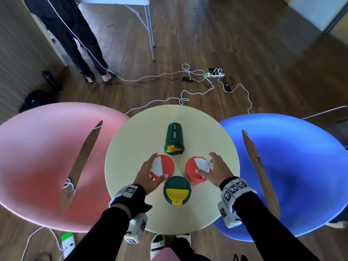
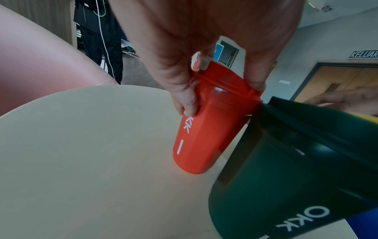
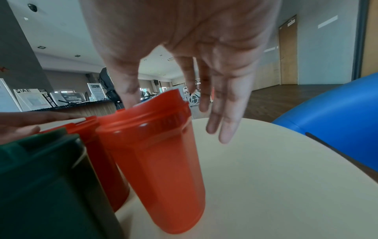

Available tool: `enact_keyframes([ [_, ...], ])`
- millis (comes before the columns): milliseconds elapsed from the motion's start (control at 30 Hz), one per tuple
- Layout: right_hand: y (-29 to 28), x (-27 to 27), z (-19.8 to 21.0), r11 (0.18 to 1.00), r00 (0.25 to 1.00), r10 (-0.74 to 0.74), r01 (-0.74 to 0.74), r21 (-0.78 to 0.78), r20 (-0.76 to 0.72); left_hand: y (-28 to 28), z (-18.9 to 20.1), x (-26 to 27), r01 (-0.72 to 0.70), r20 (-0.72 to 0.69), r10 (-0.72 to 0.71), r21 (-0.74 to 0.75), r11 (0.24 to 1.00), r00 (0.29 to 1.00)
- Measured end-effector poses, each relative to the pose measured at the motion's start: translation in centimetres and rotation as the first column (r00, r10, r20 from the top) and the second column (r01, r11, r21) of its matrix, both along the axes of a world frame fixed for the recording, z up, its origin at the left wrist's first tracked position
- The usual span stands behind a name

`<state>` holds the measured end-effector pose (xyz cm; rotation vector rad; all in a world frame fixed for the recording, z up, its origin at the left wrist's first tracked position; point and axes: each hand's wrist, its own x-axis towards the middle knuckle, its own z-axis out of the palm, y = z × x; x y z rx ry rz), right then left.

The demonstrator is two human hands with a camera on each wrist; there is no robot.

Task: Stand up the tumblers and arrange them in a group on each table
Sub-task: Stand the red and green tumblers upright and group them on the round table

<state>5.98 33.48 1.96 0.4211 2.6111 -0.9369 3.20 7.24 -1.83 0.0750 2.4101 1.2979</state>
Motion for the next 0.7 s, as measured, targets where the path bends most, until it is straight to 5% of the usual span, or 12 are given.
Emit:
enact_keyframes([
  [200,0.1,0.4,-0.2,0.969,0.972,0.226,-0.231,-0.088,-0.064,0.2,0.7,-0.1,0.016,0.015,-0.016,-0.01,1.0,1.0],
  [700,-0.3,0.8,-0.6,0.996,0.999,0.018,-0.021,-0.086,-0.037,0.5,2.3,-0.7,-0.029,0.107,0.033,-0.036,0.999,0.994],
])
